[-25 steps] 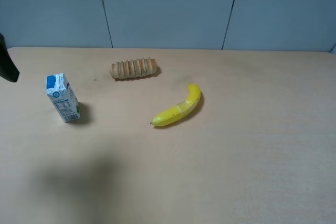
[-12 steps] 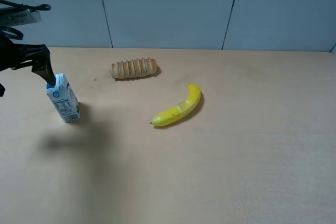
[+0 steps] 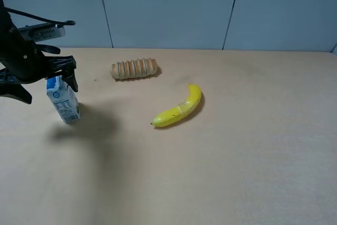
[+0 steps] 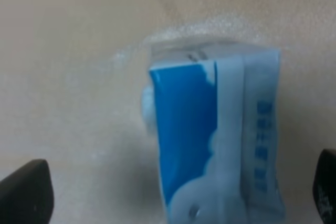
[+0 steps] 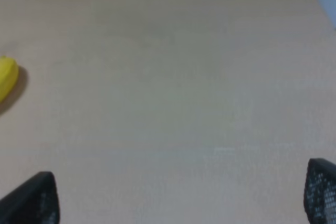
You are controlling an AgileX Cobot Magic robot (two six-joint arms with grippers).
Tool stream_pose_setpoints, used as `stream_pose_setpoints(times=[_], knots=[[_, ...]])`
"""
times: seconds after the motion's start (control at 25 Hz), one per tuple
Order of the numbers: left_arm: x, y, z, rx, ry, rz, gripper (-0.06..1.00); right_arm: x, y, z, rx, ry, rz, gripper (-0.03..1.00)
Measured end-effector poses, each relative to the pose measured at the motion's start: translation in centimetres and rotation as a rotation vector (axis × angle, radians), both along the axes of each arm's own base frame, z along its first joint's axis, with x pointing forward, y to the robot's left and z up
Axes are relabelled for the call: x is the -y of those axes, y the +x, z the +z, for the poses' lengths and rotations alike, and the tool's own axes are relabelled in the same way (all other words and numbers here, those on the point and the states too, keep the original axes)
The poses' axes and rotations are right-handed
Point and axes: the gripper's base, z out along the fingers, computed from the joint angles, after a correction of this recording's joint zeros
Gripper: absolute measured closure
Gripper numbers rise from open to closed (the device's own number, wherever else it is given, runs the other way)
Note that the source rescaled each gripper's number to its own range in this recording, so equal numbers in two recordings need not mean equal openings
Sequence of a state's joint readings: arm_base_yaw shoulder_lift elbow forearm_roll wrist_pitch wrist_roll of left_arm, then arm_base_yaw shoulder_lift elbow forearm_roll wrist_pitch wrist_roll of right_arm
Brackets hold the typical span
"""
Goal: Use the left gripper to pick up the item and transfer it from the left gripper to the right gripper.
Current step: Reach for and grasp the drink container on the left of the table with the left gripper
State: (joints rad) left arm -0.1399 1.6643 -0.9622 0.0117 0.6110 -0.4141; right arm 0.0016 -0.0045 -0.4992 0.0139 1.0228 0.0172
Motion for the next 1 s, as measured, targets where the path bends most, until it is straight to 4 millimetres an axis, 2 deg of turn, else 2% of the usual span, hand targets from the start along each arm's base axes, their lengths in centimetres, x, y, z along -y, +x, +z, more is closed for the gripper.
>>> stream_pose_setpoints(times=[0.36,0.48,0.64,0.68,0.72,0.84,0.88,1.0], knots=[[1.0,1.2,-1.9,0.017,-0.007,0.025,-0.05,0.0,0.0,0.0,0.0,0.0,0.0,-0.03],[1.1,1.6,-2.0,0.025,-0.011,0.037,0.0,0.0,0.0,0.0,0.0,0.0,0.0,-0.03],[1.1,1.6,-2.0,0.026,-0.016,0.057,0.26,0.0,0.0,0.0,0.0,0.0,0.0,-0.03],[1.1,1.6,-2.0,0.025,-0.017,0.064,0.43,0.0,0.0,0.0,0.0,0.0,0.0,-0.03],[1.1,1.6,-2.0,0.025,-0.017,0.064,0.51,0.0,0.0,0.0,0.0,0.0,0.0,-0.03],[1.2,1.6,-2.0,0.019,-0.034,0.086,0.85,0.0,0.0,0.0,0.0,0.0,0.0,-0.03],[1.3,1.6,-2.0,0.018,-0.043,0.095,0.93,0.0,0.0,0.0,0.0,0.0,0.0,-0.03],[1.3,1.6,-1.9,0.016,-0.051,0.104,0.93,0.0,0.0,0.0,0.0,0.0,0.0,-0.03]])
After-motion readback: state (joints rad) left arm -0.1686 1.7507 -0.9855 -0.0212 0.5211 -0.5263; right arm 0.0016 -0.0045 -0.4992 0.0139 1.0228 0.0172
